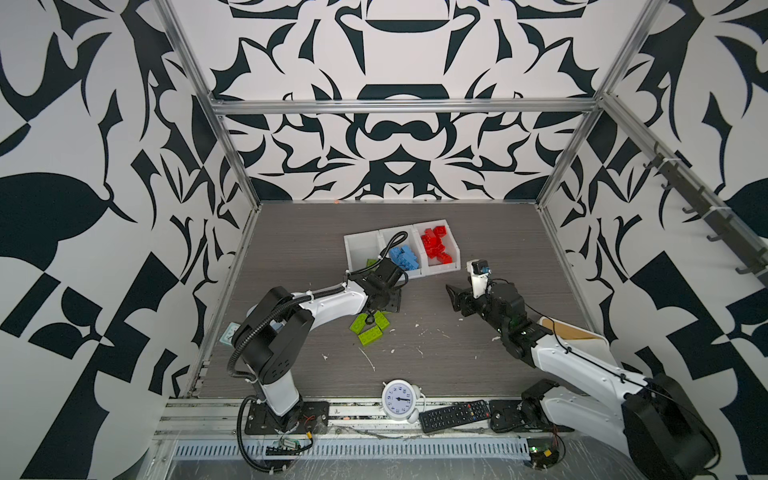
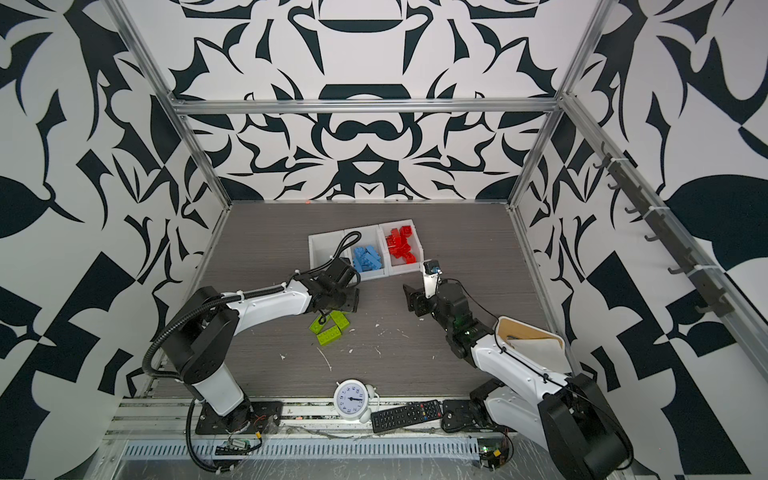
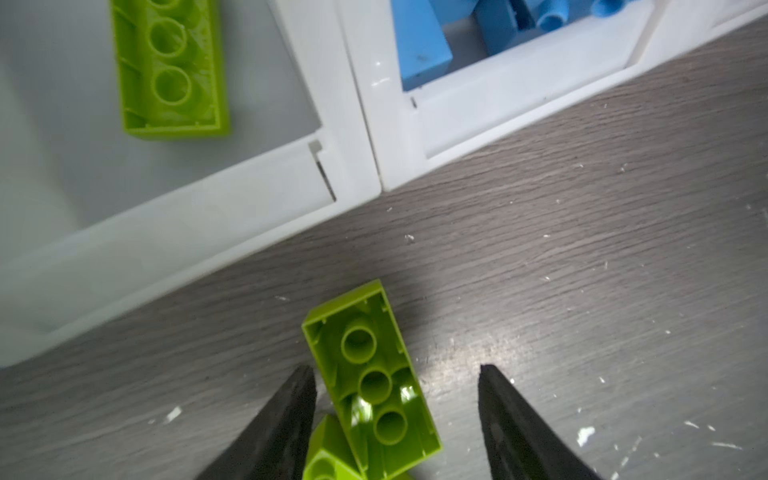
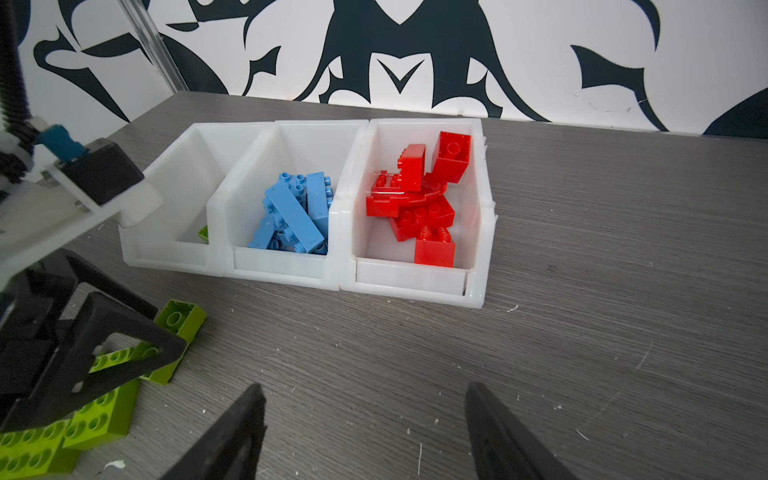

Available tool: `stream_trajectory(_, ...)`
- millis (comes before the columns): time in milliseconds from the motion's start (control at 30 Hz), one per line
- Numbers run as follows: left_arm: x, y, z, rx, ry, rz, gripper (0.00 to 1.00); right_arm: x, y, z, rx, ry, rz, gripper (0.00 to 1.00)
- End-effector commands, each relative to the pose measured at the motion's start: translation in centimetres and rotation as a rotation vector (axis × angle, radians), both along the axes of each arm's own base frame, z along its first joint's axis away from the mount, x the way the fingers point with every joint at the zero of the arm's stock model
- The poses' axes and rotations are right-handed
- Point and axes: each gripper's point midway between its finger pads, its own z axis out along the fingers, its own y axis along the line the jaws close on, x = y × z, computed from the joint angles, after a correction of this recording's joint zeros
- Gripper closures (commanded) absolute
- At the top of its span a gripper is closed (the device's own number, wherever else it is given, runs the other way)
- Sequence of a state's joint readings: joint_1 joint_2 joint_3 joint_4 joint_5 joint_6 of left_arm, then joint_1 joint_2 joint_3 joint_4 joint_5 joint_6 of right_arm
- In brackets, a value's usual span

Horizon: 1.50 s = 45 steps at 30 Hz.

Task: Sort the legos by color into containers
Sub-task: 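Withdraw the left gripper and lower it onto another lime-green brick, then close the left gripper on the lime-green brick and lift it over the bin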

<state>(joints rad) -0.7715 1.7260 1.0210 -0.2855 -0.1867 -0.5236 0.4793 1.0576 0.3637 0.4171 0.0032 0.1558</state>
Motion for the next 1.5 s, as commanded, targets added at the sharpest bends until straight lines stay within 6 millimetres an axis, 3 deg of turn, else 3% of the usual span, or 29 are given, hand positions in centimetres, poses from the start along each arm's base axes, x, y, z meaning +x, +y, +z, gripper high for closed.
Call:
stream_trajectory(0, 0.4, -0.1, -0.6, 0.001, 0.0, 0.019, 0.35, 0.9, 0.7, 2.5, 0.042, -0.055, 0.006, 0.22)
stream_trajectory(400, 0.5, 0.3, -2.0, 0.024, 0.023, 0.023, 0.4, 1.0, 1.0, 2.2, 0.042, -0.044, 0.016, 0.22)
stream_trajectory(867, 0.6, 0.4, -2.8, 0.039, 0.028, 0.018, 0.58, 1.1, 1.0, 2.0, 0.037, -0.041, 0.016, 0.22)
stream_trajectory(1100, 0.6, 0.0, -1.3, -0.006, 0.003, 0.006, 0.68, 1.2, 0.9, 1.8, 0.025, -0.038, 0.01, 0.22)
stream_trajectory(1467, 0.6, -0.1, 3.8, -0.099, -0.082, -0.027, 0.74, 1.1, 1.0, 1.8, 0.028, -0.039, 0.014, 0.22)
